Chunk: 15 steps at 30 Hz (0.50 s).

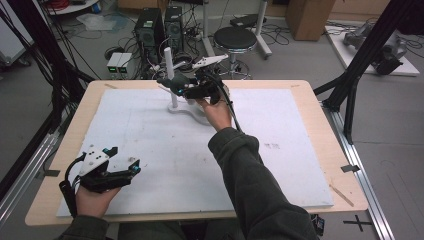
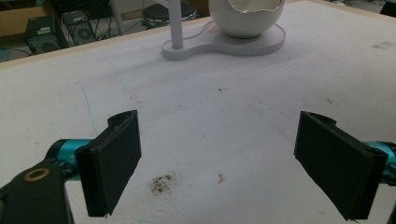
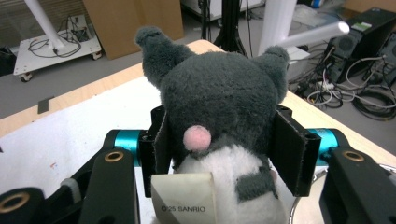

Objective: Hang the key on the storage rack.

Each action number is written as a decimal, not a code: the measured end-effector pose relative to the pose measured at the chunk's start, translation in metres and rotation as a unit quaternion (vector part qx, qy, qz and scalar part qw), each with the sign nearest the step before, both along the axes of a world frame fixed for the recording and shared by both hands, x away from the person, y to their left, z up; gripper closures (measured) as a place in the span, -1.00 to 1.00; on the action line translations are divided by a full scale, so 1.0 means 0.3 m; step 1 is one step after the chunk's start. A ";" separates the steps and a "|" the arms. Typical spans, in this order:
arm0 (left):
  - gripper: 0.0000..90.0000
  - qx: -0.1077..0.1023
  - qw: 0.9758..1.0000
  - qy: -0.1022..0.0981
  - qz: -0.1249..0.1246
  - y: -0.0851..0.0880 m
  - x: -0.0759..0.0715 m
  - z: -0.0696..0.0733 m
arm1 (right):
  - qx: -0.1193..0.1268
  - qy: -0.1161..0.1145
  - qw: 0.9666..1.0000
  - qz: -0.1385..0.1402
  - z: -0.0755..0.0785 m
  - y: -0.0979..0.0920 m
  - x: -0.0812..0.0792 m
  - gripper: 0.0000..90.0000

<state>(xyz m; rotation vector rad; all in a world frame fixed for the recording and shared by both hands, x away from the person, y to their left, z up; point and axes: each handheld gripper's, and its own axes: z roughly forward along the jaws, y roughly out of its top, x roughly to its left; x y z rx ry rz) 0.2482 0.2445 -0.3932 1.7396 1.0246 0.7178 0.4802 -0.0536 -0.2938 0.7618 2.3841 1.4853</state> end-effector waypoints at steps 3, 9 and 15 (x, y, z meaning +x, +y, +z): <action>-0.66 0.001 1.000 -0.001 -0.001 0.001 -0.001 0.001 | -0.001 0.008 1.000 -0.004 -0.015 -0.005 0.011 -0.01; -0.66 -0.001 1.000 -0.002 0.001 0.003 -0.002 0.001 | -0.010 0.015 1.000 -0.009 -0.024 -0.004 0.016 -0.02; -0.66 0.002 1.000 -0.002 0.001 0.007 -0.003 0.003 | -0.020 0.021 0.999 -0.015 -0.030 -0.005 0.017 -0.03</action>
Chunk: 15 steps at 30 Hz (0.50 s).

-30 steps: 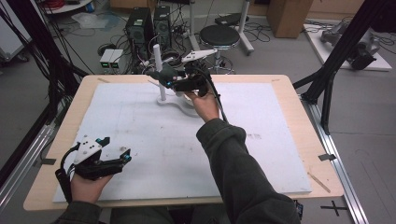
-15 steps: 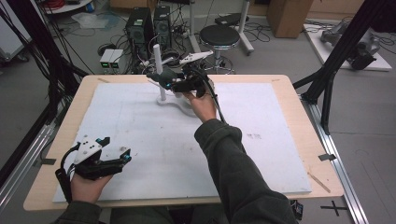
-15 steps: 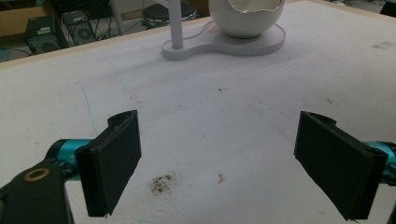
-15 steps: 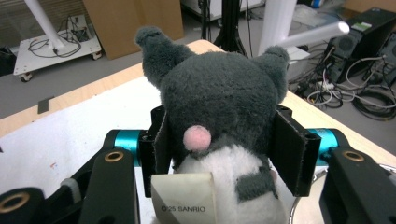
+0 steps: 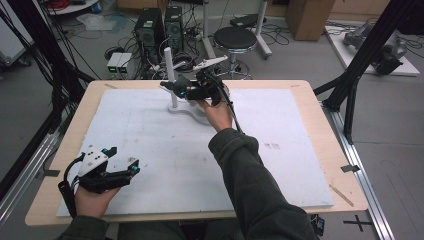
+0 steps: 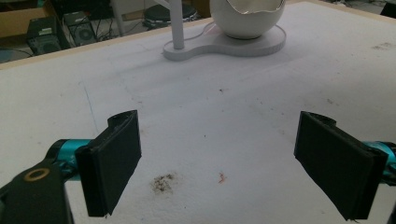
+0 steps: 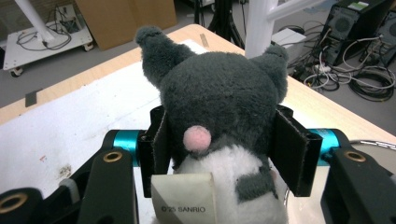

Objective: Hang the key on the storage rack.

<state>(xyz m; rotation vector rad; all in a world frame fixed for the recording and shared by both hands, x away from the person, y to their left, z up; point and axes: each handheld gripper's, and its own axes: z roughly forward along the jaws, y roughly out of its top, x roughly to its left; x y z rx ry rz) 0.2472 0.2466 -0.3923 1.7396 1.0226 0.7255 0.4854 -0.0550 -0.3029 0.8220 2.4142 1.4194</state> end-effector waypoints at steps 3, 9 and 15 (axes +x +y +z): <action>-0.67 -0.003 1.000 0.001 0.001 -0.001 -0.001 0.000 | -0.004 0.002 1.000 0.002 0.000 0.003 -0.003 -0.03; -0.66 -0.003 1.000 -0.001 0.000 0.000 -0.002 0.001 | -0.015 0.008 1.000 -0.002 -0.008 0.001 0.000 -0.03; -0.67 -0.004 1.000 -0.003 0.002 -0.001 -0.003 0.002 | -0.023 0.008 1.000 -0.013 -0.034 -0.005 -0.007 -0.03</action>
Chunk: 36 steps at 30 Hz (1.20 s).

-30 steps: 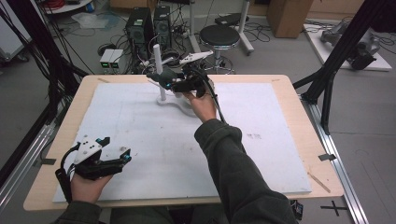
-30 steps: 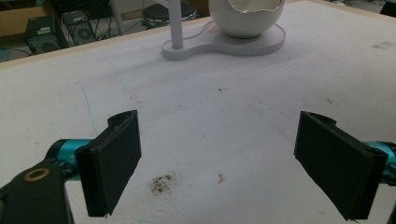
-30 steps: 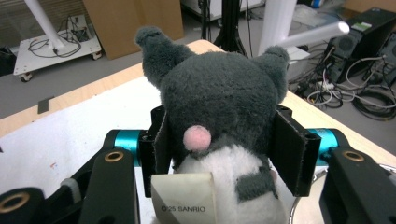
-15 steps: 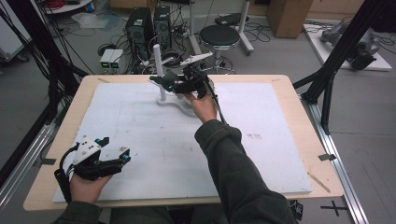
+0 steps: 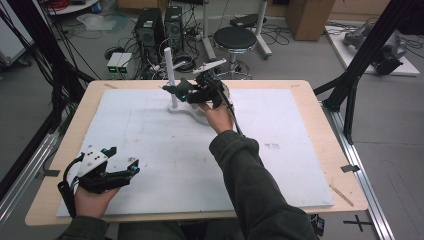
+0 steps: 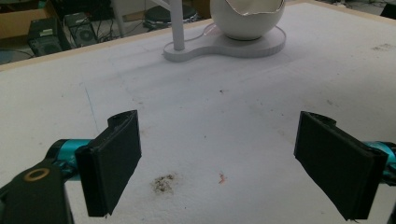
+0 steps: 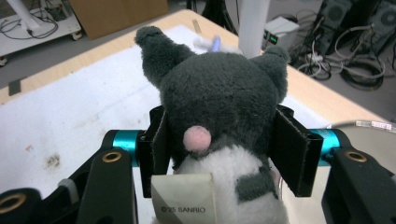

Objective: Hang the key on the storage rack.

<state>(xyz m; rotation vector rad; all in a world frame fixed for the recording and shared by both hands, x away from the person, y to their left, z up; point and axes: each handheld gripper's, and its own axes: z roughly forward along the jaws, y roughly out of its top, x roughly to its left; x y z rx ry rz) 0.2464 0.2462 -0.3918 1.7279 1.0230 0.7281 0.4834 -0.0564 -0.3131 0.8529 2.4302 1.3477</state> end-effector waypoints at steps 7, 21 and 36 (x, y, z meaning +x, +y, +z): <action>-0.66 0.001 1.000 0.000 0.000 0.002 0.001 0.000 | -0.012 0.008 1.000 0.001 -0.036 0.006 0.004 -0.04; -0.66 0.000 1.000 0.001 0.004 0.001 0.001 0.000 | -0.030 0.030 0.999 -0.009 -0.076 0.025 0.021 -0.05; -0.66 0.002 1.000 0.000 0.009 0.006 -0.003 0.000 | -0.033 0.042 0.999 -0.013 -0.110 0.041 0.035 -0.05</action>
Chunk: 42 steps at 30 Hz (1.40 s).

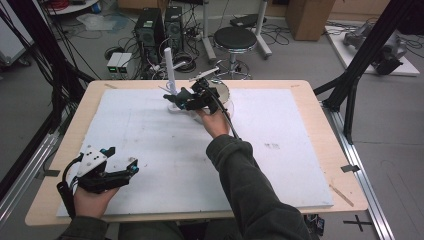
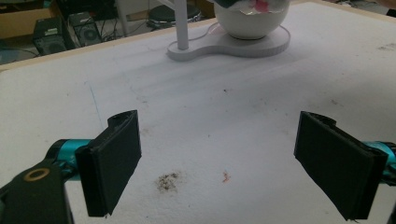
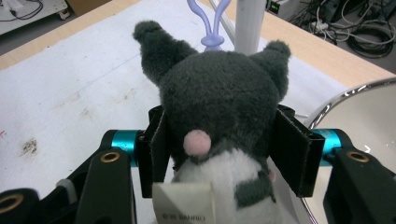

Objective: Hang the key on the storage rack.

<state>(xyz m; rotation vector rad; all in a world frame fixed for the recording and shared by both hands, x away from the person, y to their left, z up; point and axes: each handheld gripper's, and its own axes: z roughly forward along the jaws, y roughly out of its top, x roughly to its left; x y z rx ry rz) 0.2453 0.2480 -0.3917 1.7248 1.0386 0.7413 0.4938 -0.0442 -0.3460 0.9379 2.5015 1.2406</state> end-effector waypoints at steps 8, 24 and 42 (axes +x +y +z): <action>-0.66 0.001 1.000 0.002 0.000 0.002 -0.002 0.000 | 0.001 0.003 1.000 -0.009 -0.035 -0.001 0.000 -0.05; -0.67 -0.002 1.000 0.000 0.000 0.010 -0.006 -0.001 | -0.008 0.011 1.000 -0.008 -0.071 0.022 0.004 -0.04; -0.66 -0.001 1.000 0.000 0.001 0.011 -0.008 0.000 | -0.015 0.023 1.000 -0.003 -0.100 0.039 0.007 -0.26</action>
